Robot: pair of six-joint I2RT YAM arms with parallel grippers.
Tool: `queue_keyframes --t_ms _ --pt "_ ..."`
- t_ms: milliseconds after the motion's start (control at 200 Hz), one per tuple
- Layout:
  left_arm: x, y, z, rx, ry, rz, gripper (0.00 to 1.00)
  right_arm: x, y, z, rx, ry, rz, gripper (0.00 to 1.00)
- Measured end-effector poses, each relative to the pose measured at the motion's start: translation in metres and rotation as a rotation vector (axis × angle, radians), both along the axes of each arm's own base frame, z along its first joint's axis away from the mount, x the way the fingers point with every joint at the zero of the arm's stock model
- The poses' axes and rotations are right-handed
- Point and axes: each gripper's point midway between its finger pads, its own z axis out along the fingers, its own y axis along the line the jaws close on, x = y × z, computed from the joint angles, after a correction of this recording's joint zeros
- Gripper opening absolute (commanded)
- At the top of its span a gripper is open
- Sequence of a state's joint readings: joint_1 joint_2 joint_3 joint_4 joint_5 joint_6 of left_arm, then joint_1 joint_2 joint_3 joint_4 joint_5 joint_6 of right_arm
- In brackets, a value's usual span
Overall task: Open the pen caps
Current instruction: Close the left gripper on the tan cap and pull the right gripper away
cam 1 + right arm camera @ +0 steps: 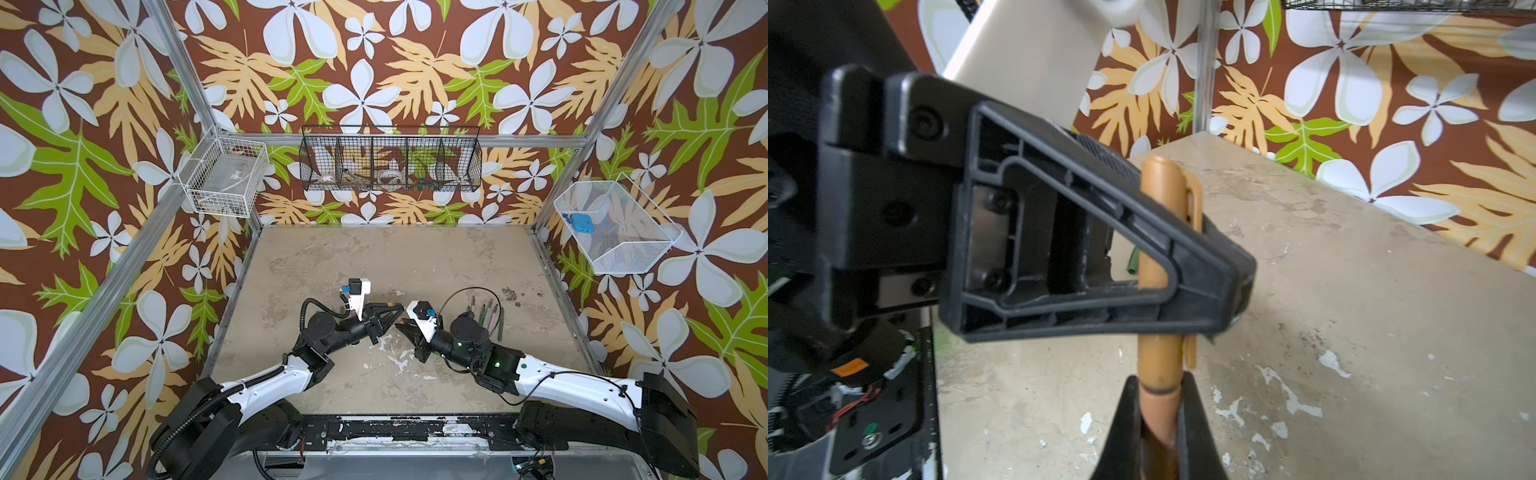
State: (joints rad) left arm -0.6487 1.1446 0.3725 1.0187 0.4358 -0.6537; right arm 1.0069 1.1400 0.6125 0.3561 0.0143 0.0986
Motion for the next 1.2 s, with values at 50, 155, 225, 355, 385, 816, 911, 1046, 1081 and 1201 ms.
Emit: queue_keyframes --t_ms 50,155,225,355,385,816,911,1046,1081,1201 --pt "0.003 0.002 -0.001 0.001 0.008 0.021 0.00 0.003 0.001 -0.002 -0.020 -0.001 -0.009 0.00" --pt "0.006 0.008 -0.003 -0.004 0.019 0.042 0.00 0.007 0.004 -0.006 -0.018 0.028 0.048 0.00" --pt "0.007 0.013 -0.006 -0.005 0.035 0.055 0.00 0.009 0.005 -0.009 0.026 0.090 0.151 0.00" --pt "0.006 0.017 -0.010 0.006 0.056 0.051 0.00 0.003 0.009 -0.014 0.085 0.183 0.300 0.00" --pt "0.006 0.018 -0.011 0.008 0.058 0.051 0.00 0.002 0.011 -0.014 0.093 0.196 0.319 0.00" --pt "0.006 0.033 -0.009 0.001 0.064 0.107 0.00 0.004 0.025 -0.012 -0.021 0.064 0.117 0.00" --pt "0.007 0.038 -0.006 -0.006 0.064 0.125 0.00 0.009 0.024 -0.010 -0.062 0.014 0.047 0.00" --pt "0.006 0.041 -0.006 -0.008 0.072 0.130 0.00 0.008 0.023 -0.010 -0.059 0.006 0.086 0.00" --pt "0.006 0.042 -0.007 -0.008 0.077 0.129 0.00 0.008 0.022 -0.010 -0.049 0.020 0.114 0.00" --pt "0.020 0.056 0.000 -0.036 0.053 0.224 0.00 0.010 0.005 -0.031 -0.070 0.127 0.165 0.00"
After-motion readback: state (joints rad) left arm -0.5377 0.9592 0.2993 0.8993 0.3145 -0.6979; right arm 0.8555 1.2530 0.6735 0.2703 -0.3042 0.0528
